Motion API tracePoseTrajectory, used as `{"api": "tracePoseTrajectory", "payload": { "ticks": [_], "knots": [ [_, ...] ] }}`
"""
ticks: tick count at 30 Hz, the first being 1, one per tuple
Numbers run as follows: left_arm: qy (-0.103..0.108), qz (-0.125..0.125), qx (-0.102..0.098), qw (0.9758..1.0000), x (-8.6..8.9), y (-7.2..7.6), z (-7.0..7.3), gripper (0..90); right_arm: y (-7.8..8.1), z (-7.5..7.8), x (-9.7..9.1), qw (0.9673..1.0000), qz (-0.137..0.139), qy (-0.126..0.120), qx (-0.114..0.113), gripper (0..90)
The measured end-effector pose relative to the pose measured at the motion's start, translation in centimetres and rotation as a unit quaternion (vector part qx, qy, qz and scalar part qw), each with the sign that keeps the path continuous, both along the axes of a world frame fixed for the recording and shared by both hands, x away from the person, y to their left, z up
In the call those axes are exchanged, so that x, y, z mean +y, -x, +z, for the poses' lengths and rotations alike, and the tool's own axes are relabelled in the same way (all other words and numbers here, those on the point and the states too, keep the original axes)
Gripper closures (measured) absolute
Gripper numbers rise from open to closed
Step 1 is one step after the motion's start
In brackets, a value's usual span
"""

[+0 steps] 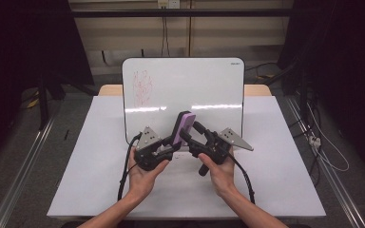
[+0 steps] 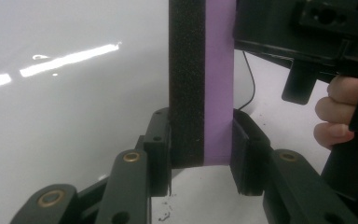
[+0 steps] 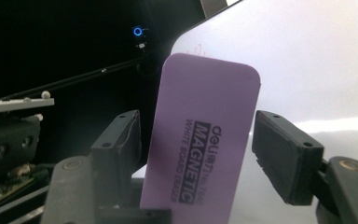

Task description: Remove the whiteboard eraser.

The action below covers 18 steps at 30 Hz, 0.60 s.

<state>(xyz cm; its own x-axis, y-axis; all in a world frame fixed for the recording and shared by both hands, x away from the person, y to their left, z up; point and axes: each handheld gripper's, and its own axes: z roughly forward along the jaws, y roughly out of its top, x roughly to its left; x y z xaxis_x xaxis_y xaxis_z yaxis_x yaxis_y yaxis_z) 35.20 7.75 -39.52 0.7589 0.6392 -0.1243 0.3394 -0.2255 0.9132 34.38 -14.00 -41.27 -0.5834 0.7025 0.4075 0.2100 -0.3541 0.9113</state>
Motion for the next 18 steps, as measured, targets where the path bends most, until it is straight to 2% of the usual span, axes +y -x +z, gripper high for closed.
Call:
{"api": "tracePoseTrajectory", "payload": {
  "ticks": [3, 7, 11, 18],
  "knots": [
    [0.0, 0.0, 0.001, 1.0, 0.05, -0.03, -0.1, 63.7, -0.08, -0.07, -0.06, 1.0, -0.003, -0.003, 0.006, 38.6],
    [0.006, 0.0, 0.001, 1.0, 0.08, -0.03, 0.01, 63.7, -0.15, -0.12, -0.06, 0.9998, -0.001, -0.013, 0.014, 38.1],
    [0.005, -0.002, -0.003, 1.0, -0.06, 0.16, -0.04, 63.7, -0.12, -0.28, 0.1, 0.9997, 0.003, -0.014, 0.019, 38.2],
    [0.008, -0.009, 0.004, 0.9999, -0.09, 0.12, -0.32, 63.6, 0.02, -0.46, 0.31, 0.9997, 0.01, -0.015, 0.019, 40.9]
  ]
}}
